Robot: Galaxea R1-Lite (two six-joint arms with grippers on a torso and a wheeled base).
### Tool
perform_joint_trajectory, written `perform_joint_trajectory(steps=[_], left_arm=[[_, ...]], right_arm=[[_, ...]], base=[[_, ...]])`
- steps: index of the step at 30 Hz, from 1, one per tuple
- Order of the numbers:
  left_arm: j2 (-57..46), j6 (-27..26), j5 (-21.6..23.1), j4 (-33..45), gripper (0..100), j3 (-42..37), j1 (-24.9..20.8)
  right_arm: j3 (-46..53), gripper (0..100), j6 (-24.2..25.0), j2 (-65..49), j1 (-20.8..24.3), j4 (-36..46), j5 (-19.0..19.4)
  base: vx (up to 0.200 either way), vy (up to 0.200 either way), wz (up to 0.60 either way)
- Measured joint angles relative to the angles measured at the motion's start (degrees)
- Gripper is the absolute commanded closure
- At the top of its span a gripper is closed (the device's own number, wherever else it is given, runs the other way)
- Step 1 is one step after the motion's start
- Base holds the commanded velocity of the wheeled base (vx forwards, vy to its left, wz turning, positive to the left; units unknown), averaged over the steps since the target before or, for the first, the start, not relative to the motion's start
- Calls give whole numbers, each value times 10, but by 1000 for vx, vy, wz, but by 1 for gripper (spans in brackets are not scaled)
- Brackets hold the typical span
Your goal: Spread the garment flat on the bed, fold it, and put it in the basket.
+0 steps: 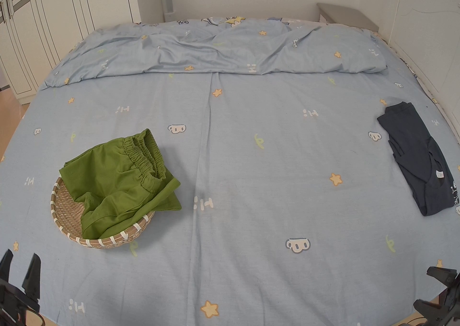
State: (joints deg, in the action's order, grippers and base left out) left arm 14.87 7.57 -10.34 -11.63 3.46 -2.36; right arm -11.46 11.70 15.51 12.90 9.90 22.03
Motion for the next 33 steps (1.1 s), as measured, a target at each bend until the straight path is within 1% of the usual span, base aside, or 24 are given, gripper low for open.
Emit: perform_joint_trajectory(steps=[3, 5, 7, 9, 11, 13, 17, 18, 19, 21, 22, 26, 30, 32, 33], left_arm=[[-53, 32, 13, 51, 0, -17, 16], [-76, 48, 19, 70, 0, -21, 21], [-97, 52, 32, 75, 0, -22, 24], [-113, 44, 60, 77, 0, -24, 25], [-122, 18, 86, 78, 0, -24, 26], [-129, -22, 103, 81, 0, -25, 27], [-137, -108, 120, 106, 0, -25, 27], [-138, -121, 123, 109, 0, -25, 27], [-139, -132, 126, 111, 0, -25, 27], [-140, -135, 130, 114, 0, -25, 27], [-141, -133, 131, 115, 0, -25, 27], [-141, -115, 132, 117, 0, -25, 27], [-142, -104, 130, 117, 0, -25, 27], [-142, -102, 130, 117, 0, -25, 27], [-142, -101, 130, 117, 0, -25, 27]], right_arm=[[10, 0, 2, -41, -2, 22, -1], [19, 0, 3, -59, -3, 28, -2], [27, 0, 4, -73, -4, 30, -4], [32, 0, 5, -84, -5, 29, -10], [34, 0, 5, -90, -5, 29, -15], [36, 0, 5, -95, -5, 28, -20], [39, 0, 3, -100, -6, 25, -37], [39, 0, 1, -100, -6, 23, -48], [41, 0, -1, -101, -6, 18, -68], [44, 0, -10, -102, -6, 8, -102], [47, 0, -20, -102, -6, 1, -119], [61, 0, -77, -103, -6, -33, -158], [85, 0, -100, -103, -12, -85, -224], [93, 0, -106, -103, -24, -92, -239], [98, 0, -109, -104, -42, -93, -241]], base=[[0, 0, 0], [0, 0, 0], [0, 0, 0], [0, 0, 0], [0, 0, 0], [0, 0, 0], [0, 0, 0], [0, 0, 0], [0, 0, 0], [0, 0, 0], [0, 0, 0], [0, 0, 0], [0, 0, 0], [0, 0, 0], [0, 0, 0]])
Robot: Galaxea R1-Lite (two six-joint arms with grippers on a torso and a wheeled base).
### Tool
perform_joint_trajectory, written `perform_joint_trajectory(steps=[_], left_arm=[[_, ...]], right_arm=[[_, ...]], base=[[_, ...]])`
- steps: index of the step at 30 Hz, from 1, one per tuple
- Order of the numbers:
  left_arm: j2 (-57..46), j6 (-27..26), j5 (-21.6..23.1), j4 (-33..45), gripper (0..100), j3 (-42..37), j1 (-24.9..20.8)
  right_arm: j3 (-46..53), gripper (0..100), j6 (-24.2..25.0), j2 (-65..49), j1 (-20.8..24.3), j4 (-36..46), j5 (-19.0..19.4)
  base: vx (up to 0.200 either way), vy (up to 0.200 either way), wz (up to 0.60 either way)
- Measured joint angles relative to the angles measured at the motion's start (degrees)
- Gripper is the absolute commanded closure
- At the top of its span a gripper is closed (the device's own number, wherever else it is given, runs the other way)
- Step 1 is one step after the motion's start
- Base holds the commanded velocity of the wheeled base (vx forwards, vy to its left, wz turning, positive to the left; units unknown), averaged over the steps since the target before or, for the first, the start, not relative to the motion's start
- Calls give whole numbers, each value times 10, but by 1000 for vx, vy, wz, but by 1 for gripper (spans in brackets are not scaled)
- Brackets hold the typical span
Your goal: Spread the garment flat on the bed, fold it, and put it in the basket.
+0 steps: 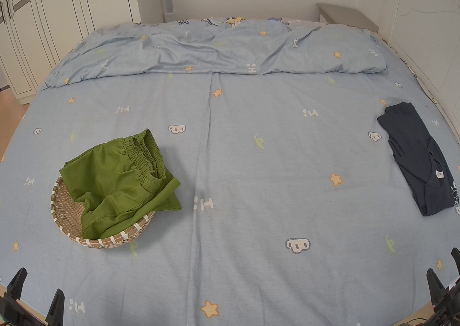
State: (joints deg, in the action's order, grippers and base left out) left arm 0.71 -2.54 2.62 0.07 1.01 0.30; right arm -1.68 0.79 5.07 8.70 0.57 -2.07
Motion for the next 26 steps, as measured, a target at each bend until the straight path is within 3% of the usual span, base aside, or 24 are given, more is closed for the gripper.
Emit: perform_joint_trajectory(steps=[4, 8, 26], left_arm=[[0, 2, 0, 0, 0, 0, 0], [0, 3, -1, 0, 0, 0, 0], [0, 4, -2, 0, 0, 0, 0]], right_arm=[[5, 0, -2, -10, -60, -4, 5], [6, 0, -3, -25, -87, -9, 8], [7, 0, -5, -43, -89, -12, 12]], base=[[0, 0, 0], [0, 0, 0], [0, 0, 0]])
